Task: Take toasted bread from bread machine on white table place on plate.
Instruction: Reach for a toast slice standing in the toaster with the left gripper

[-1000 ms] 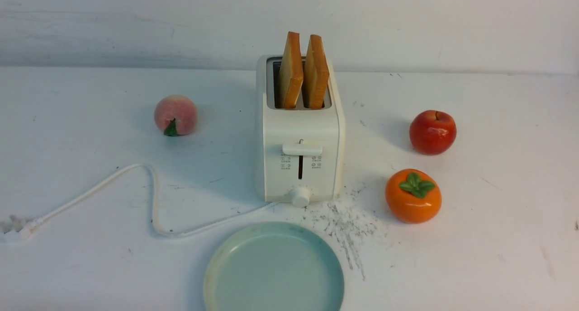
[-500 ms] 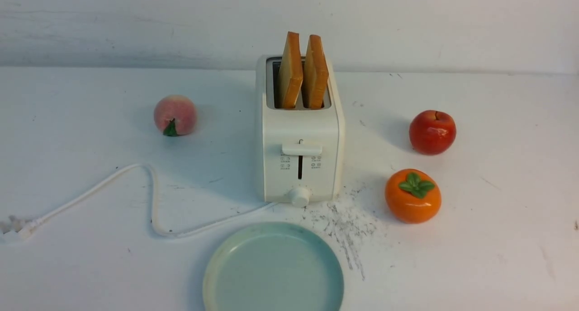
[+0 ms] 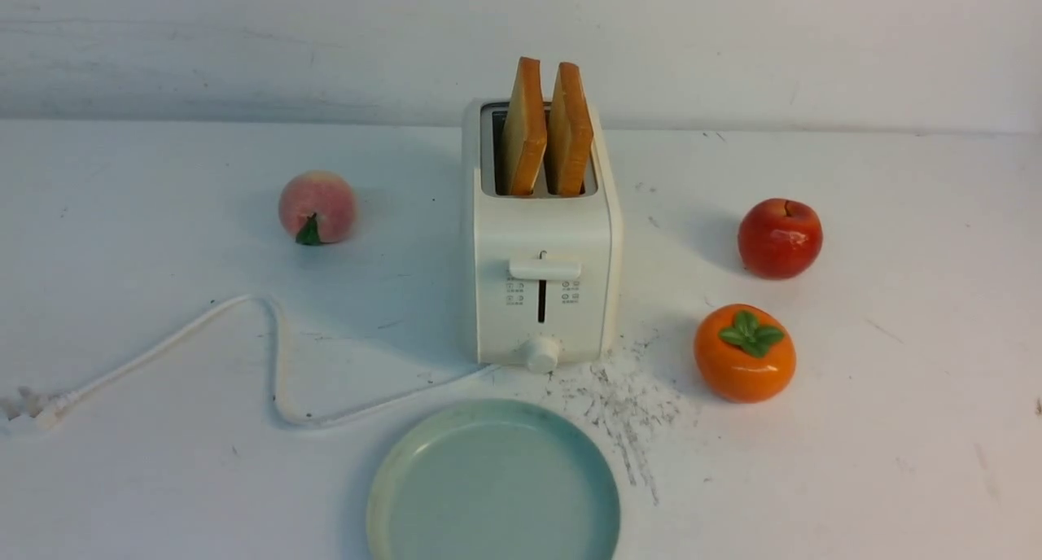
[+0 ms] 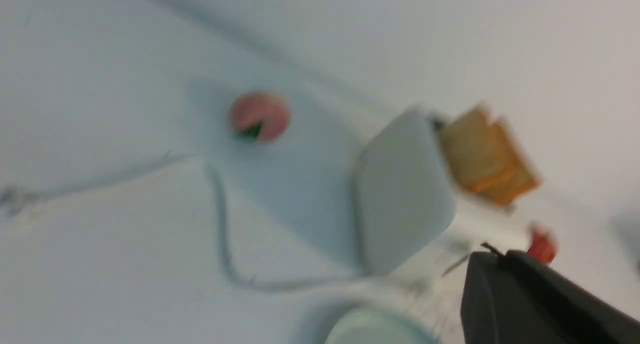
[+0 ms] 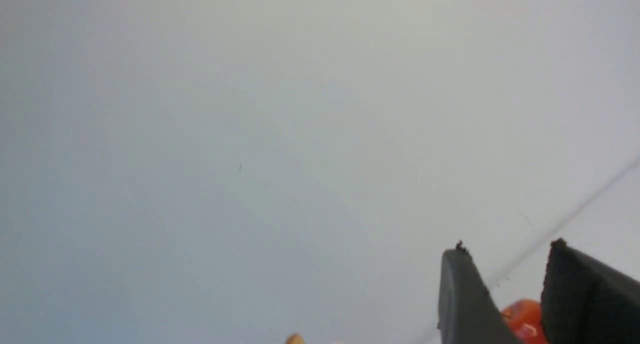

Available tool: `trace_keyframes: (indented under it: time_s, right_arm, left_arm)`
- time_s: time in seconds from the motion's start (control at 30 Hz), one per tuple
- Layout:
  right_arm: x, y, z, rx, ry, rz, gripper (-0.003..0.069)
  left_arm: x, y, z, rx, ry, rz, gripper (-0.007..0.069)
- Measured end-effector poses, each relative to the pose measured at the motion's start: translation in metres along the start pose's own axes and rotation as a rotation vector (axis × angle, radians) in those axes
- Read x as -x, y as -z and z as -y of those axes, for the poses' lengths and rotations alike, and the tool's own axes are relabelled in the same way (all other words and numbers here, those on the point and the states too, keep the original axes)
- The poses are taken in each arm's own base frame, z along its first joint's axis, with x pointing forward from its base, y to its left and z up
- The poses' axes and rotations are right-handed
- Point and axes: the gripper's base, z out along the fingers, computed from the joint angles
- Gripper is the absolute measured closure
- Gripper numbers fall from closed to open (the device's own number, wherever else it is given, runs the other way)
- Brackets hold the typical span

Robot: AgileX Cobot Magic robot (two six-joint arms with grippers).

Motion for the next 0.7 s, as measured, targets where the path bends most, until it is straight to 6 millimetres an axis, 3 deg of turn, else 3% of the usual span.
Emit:
trace_keyframes:
  time_s: [0.07, 0.1, 0.17, 0.2, 0.27, 0.3, 0.33, 0.4, 0.53, 0.7]
  right_arm:
    - [0.006, -0.001, -0.007, 0.024, -0.024, 0.010, 0.0435]
    - [0.006, -0.002, -0.008, 0.029, -0.021, 0.006, 0.0440]
    - [0.021, -0.007, -0.038, 0.088, 0.044, -0.102, 0.0489]
    - [0.029, -0.008, -0.049, 0.099, 0.088, -0.143, 0.0511]
    - [0.044, -0.016, -0.074, 0.067, 0.215, -0.308, 0.0584]
    - [0.043, -0.018, -0.073, 0.064, 0.216, -0.318, 0.0584]
    - [0.052, -0.027, -0.086, -0.001, 0.314, -0.465, 0.0645]
    - [0.054, -0.042, -0.093, -0.082, 0.417, -0.646, 0.0674]
    - [0.038, -0.065, -0.089, -0.176, 0.559, -0.913, 0.0676]
    - [-0.002, -0.086, -0.070, -0.260, 0.617, -1.193, 0.0676]
  left_arm:
    - [0.002, -0.025, 0.002, 0.021, -0.065, -0.155, 0.0638]
    - [0.002, -0.027, 0.002, 0.021, -0.059, -0.167, 0.0638]
    - [0.001, -0.059, 0.003, -0.013, -0.108, -0.298, 0.0638]
    - [0.000, -0.065, 0.004, -0.026, -0.122, -0.319, 0.0638]
    - [-0.001, -0.086, 0.006, -0.071, -0.113, -0.377, 0.0638]
    - [-0.001, -0.088, 0.006, -0.077, -0.119, -0.380, 0.0638]
    - [-0.001, -0.101, 0.007, -0.107, -0.108, -0.401, 0.0638]
    - [0.003, -0.114, 0.010, -0.138, -0.088, -0.410, 0.0638]
    - [0.013, -0.127, 0.020, -0.172, -0.095, -0.408, 0.0638]
    - [0.029, -0.143, 0.071, -0.256, -0.173, -0.393, 0.0638]
